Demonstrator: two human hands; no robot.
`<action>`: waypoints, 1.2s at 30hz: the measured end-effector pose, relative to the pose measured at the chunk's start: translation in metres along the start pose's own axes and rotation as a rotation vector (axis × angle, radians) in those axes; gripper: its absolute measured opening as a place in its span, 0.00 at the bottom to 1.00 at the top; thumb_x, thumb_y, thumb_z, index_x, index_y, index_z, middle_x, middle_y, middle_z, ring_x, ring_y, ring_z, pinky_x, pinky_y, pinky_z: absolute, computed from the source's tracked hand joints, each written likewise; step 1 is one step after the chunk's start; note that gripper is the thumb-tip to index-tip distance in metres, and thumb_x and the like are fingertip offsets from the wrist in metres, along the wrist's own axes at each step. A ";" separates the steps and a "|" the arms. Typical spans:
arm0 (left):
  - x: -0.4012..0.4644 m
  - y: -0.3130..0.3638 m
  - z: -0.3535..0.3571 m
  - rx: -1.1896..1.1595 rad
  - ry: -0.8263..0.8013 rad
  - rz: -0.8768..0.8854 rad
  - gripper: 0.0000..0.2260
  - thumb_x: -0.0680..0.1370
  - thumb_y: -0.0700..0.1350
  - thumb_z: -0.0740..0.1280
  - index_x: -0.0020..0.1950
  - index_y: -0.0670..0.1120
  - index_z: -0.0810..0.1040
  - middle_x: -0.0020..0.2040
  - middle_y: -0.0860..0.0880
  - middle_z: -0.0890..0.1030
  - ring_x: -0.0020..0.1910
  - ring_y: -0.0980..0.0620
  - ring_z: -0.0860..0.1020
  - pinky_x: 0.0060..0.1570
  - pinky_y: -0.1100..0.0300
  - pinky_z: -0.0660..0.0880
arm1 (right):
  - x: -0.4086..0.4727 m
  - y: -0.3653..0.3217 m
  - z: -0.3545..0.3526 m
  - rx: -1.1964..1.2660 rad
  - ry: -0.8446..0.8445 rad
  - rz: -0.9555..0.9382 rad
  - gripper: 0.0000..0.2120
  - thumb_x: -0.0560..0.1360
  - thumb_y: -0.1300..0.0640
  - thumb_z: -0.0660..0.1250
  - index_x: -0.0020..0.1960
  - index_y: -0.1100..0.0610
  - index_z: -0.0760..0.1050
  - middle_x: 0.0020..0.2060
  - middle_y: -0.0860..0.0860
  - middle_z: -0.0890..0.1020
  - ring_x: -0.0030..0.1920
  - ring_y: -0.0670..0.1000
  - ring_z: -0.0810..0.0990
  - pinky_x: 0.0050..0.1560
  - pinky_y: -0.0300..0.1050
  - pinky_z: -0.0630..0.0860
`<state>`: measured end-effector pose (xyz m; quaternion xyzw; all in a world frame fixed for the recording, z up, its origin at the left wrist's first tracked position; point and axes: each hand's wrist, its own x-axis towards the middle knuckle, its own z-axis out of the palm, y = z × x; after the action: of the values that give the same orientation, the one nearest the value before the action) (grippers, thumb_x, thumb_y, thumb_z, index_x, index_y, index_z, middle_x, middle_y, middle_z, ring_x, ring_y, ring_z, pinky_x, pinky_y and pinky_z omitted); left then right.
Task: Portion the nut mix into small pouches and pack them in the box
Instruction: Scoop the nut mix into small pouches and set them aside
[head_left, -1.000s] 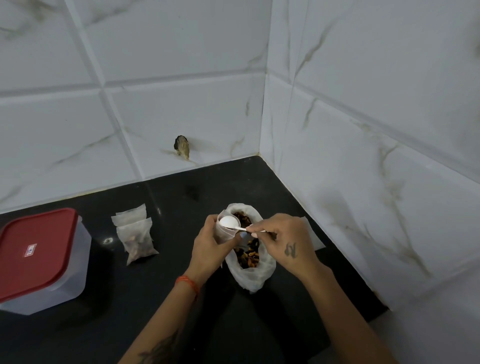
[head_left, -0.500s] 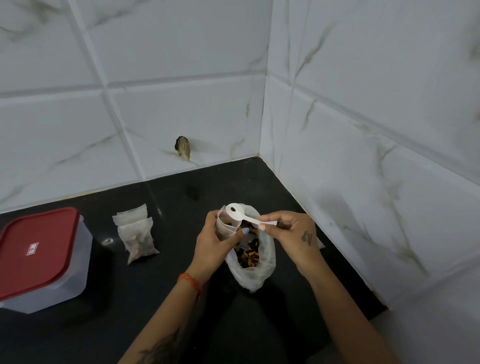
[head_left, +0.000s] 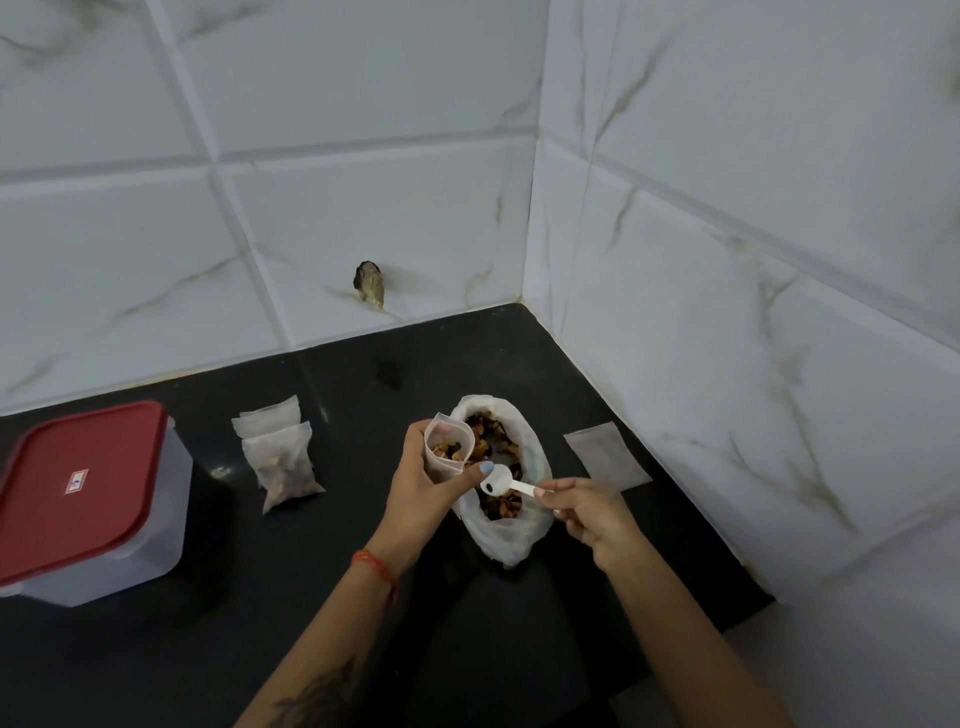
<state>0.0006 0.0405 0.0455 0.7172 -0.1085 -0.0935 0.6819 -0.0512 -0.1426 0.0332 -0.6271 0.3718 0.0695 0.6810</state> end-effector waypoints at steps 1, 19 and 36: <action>-0.001 0.000 0.000 0.003 0.002 0.002 0.24 0.65 0.48 0.76 0.56 0.56 0.70 0.52 0.57 0.77 0.51 0.62 0.78 0.53 0.59 0.77 | 0.001 0.002 0.000 -0.073 0.028 -0.042 0.04 0.68 0.61 0.75 0.42 0.56 0.82 0.39 0.51 0.80 0.37 0.46 0.74 0.37 0.38 0.71; -0.017 0.020 -0.022 0.047 0.007 -0.017 0.31 0.63 0.42 0.79 0.58 0.49 0.64 0.54 0.49 0.76 0.52 0.53 0.78 0.48 0.61 0.78 | -0.039 -0.037 0.061 -0.600 0.004 -1.145 0.03 0.70 0.57 0.73 0.40 0.55 0.80 0.36 0.46 0.82 0.38 0.44 0.79 0.40 0.32 0.75; -0.035 0.035 -0.053 -0.239 0.110 -0.047 0.09 0.71 0.45 0.69 0.48 0.43 0.80 0.45 0.44 0.84 0.46 0.48 0.83 0.49 0.55 0.80 | -0.058 -0.045 0.086 0.031 -0.395 -0.514 0.06 0.74 0.65 0.68 0.49 0.67 0.79 0.38 0.56 0.82 0.37 0.44 0.82 0.39 0.32 0.75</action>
<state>-0.0190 0.0996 0.0823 0.6372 -0.0425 -0.0822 0.7651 -0.0316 -0.0522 0.0980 -0.6644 0.0632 0.0099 0.7446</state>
